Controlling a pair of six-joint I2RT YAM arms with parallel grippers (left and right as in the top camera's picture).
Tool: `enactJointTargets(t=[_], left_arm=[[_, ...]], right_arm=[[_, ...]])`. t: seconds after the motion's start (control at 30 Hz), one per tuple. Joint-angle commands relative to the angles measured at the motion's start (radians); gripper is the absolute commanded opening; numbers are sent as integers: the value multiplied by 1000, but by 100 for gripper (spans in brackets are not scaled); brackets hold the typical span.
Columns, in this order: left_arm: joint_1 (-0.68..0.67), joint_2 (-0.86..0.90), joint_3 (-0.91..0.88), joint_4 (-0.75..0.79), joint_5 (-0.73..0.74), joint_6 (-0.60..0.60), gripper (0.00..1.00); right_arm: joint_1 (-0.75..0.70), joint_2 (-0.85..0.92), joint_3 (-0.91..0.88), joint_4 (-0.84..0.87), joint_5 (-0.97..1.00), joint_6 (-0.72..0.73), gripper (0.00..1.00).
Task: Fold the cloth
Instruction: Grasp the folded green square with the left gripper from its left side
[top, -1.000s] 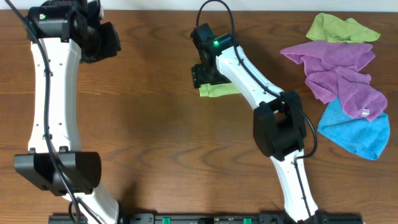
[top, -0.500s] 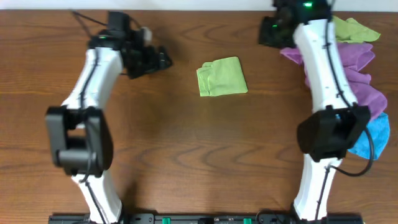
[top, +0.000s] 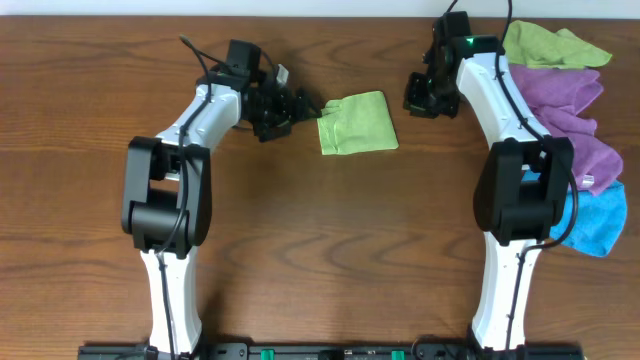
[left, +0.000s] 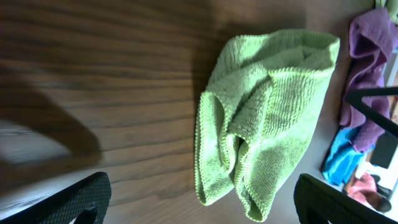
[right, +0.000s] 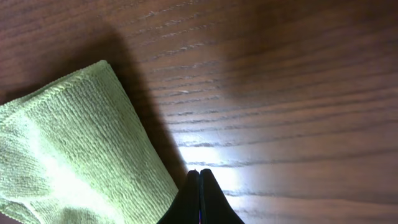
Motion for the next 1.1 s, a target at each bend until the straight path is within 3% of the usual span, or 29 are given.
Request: enactJointTargets(t=[0.0,0.73,0.83,1.07], left_arm=[[-27,29,-5,7,32,-23,95],[-91,88,-5,51,41,-146,95],[-93,89,-5,48,40,-150,100],[-95,101,-5,29,37,-161,64]], right_arm=[[29,40,0,13,-21,3,2],[106,113,0,68,-115,29,2],[111,113,0,67,-117,29,2],[111,113,0,57,-167,18,2]])
